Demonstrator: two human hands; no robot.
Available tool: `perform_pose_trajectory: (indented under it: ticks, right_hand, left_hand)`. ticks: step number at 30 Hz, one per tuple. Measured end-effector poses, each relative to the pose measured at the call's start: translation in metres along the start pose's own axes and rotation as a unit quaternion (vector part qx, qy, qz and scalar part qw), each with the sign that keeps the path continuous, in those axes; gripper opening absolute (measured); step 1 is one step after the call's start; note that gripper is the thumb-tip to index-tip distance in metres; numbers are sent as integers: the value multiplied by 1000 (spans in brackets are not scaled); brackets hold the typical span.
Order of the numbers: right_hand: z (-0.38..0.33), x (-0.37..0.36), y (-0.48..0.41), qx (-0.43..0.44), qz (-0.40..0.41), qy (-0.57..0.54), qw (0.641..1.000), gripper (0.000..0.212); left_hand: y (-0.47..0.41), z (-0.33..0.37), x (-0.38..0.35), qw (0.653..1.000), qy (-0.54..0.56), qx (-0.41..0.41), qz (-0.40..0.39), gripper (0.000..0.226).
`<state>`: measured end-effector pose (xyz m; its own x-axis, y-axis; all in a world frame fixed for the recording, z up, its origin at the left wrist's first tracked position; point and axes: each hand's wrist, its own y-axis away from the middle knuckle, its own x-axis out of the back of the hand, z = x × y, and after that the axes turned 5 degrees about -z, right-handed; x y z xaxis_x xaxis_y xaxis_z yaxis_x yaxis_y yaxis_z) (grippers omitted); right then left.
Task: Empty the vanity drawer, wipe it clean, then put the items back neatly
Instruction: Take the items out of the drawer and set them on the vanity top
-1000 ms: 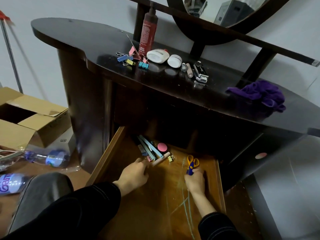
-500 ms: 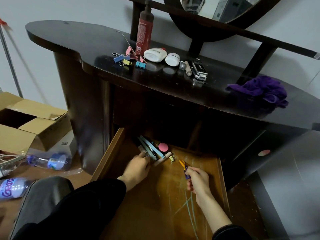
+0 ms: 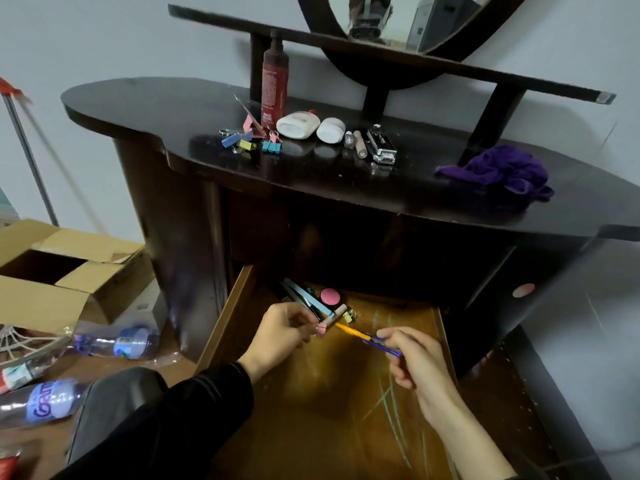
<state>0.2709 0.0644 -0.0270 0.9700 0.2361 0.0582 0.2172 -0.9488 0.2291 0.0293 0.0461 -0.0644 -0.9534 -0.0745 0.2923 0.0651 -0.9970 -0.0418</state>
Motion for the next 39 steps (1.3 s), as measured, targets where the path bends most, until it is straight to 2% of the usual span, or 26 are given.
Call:
perform_pose_trajectory:
  ticks: [8,11,14,19,23,29,33,36,39]
  right_hand:
    - [-92,-3,55,130,-64,-88,986,20]
    - [-130,-11,67,139,-84,-127,979,20]
    - [-160,-13,72,167,-111,-147,969,23]
    - [-198,-19,60,219,-103,-130,961,25]
    - [-218,-34,37,222,-43,-122,966,19]
    - [-223,-46,16,223,-16,-123,967,17]
    - [-220,-44,13,235,-14,-111,966,18]
    - [-218,-40,10,242,-5,-105,965,19]
    - [-217,-32,3,260,33,-80,962,19]
  left_hand:
    - [39,118,56,985,51,-147,79,23]
    - [40,160,75,978,19,-190,79,22]
    - [36,188,94,969,-25,-219,115,22]
    - [4,212,133,945,-85,-231,218,23]
    - [-34,213,147,941,-148,-174,250,25]
    - [-62,203,144,936,-216,-133,245,13]
    - [-53,202,128,897,-315,-184,248,16]
    - [-52,205,109,866,-381,-250,204,14]
    - [-67,223,87,852,-443,-245,135,10]
